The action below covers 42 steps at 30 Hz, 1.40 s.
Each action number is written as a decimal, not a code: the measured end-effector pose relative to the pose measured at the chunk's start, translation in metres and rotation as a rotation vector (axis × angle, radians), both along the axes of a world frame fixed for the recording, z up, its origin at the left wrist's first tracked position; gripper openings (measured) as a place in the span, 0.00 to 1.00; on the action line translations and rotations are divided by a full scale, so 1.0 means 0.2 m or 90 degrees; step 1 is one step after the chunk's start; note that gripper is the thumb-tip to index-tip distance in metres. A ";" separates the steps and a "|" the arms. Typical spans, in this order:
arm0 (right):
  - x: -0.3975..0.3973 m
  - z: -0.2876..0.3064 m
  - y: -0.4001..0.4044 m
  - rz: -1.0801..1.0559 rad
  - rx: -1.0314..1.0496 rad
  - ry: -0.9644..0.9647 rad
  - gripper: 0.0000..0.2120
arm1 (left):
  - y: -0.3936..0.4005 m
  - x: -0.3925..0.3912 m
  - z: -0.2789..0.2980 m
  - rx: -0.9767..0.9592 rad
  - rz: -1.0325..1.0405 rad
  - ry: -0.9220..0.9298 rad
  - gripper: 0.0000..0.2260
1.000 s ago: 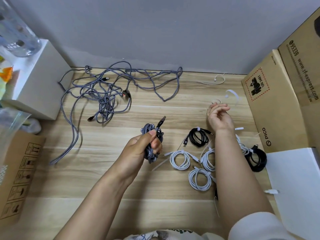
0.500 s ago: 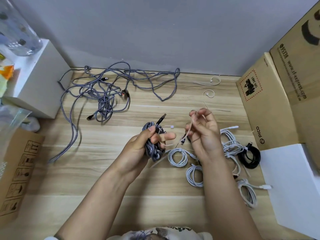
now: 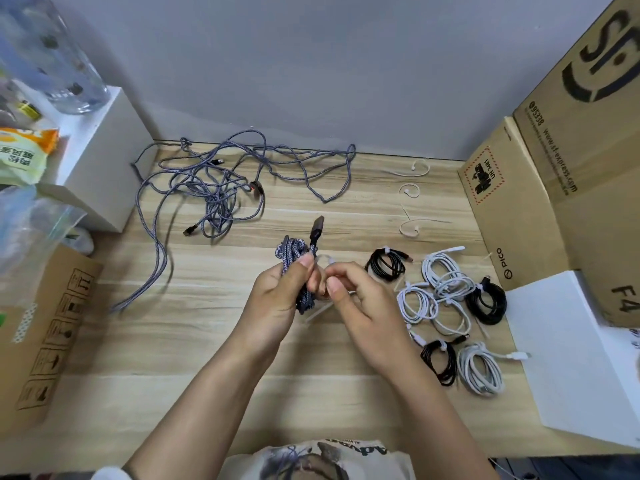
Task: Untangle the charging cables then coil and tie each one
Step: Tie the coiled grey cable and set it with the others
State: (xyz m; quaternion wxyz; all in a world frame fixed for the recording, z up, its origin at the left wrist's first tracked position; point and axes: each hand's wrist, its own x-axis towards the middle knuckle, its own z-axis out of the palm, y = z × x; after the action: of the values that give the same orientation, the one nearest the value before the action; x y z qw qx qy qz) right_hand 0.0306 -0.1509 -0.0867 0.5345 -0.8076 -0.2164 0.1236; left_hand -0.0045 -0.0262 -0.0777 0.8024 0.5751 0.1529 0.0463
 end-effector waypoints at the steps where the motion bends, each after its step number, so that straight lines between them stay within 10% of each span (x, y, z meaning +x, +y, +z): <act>1: -0.02 0.01 0.01 0.014 0.026 0.054 0.11 | 0.00 -0.01 0.01 -0.008 0.008 -0.009 0.15; 10: -0.09 0.02 0.01 -0.136 -0.064 -0.198 0.07 | 0.07 0.00 0.00 -0.377 0.113 0.087 0.15; 18: -0.05 0.05 -0.06 -0.290 -0.207 -0.318 0.15 | 0.00 -0.06 0.04 0.046 0.093 0.089 0.17; 26: -0.07 0.12 -0.05 -0.263 -0.059 -0.169 0.15 | 0.01 -0.06 0.03 -0.076 0.058 0.024 0.18; 31: -0.13 0.31 0.01 -0.056 0.459 0.311 0.15 | 0.01 -0.08 0.01 0.048 0.033 0.071 0.17; 35: -0.14 0.25 0.06 0.001 0.412 0.497 0.17 | -0.02 -0.09 0.02 0.119 -0.001 0.094 0.21; 42: -0.14 0.03 0.05 -0.132 -0.053 -0.058 0.21 | -0.01 -0.10 0.05 0.125 0.007 0.115 0.16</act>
State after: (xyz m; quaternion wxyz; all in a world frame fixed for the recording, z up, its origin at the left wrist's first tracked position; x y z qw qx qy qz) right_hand 0.0034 -0.1406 -0.0800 0.5002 -0.8518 -0.1504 0.0392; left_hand -0.0236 -0.0289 -0.0679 0.7250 0.6517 0.2224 0.0139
